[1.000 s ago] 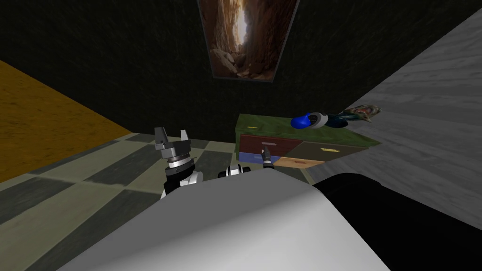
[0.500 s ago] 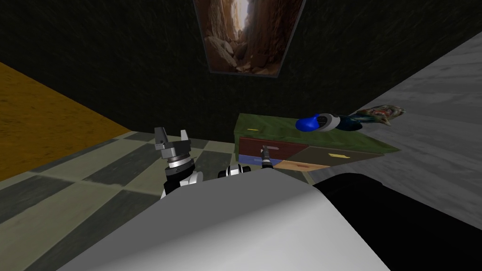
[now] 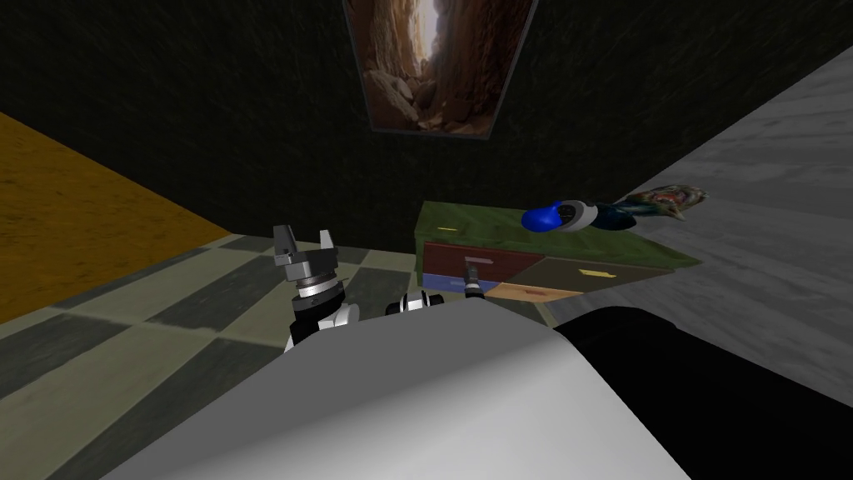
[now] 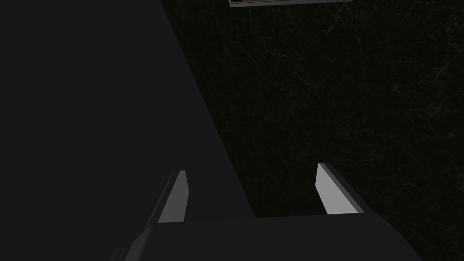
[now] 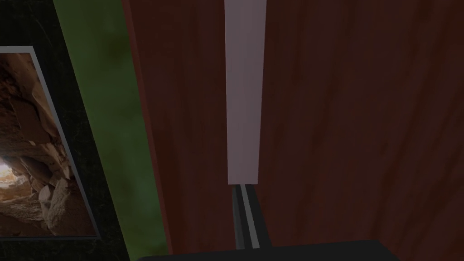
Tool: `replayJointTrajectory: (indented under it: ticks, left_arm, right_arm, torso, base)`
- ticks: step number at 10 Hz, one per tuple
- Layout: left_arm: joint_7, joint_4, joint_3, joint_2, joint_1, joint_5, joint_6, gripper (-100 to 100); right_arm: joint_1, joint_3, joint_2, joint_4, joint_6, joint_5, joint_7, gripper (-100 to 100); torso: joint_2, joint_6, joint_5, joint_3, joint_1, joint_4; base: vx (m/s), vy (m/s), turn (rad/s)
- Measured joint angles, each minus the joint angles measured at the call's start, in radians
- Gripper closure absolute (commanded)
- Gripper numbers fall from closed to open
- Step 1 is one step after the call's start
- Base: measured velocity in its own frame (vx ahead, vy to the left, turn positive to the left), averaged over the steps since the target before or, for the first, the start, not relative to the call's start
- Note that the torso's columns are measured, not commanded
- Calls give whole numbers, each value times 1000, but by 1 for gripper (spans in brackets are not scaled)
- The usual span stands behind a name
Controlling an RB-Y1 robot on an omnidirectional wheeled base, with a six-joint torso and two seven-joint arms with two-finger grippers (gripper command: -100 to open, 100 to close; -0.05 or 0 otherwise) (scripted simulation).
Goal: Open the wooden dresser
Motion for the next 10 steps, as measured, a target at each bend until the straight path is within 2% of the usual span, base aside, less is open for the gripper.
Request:
replayJointTrajectory:
  ticks: [2,3,7,8,10]
  left_arm:
    - [0,0,0,0,0,0,0,0]
    - [0,0,0,0,0,0,0,0]
    - [0,0,0,0,0,0,0,0]
    - [0,0,0,0,0,0,0,0]
    - [0,0,0,0,0,0,0,0]
  right_arm:
    - [-13,9,2,28,28,6,-10,-100]
    - [-13,9,2,29,32,6,-11,-100]
    - [-38,-1,62,4,-14,0,59,-100]
    - [-39,-1,64,3,-16,0,63,100]
    - [-26,4,34,16,9,4,29,100]
  torso:
    - [0,0,-3,0,-9,0]
    - [0,0,-1,0,0,0]
    - [0,0,0,0,0,0]
    - [1,0,0,1,2,0]
    - [2,0,0,2,5,0]
  base:
    - [-24,-99,33]
    - [1,-59,18]
    - [17,-60,19]
    - [-8,39,-30]
    - [-29,88,-36]
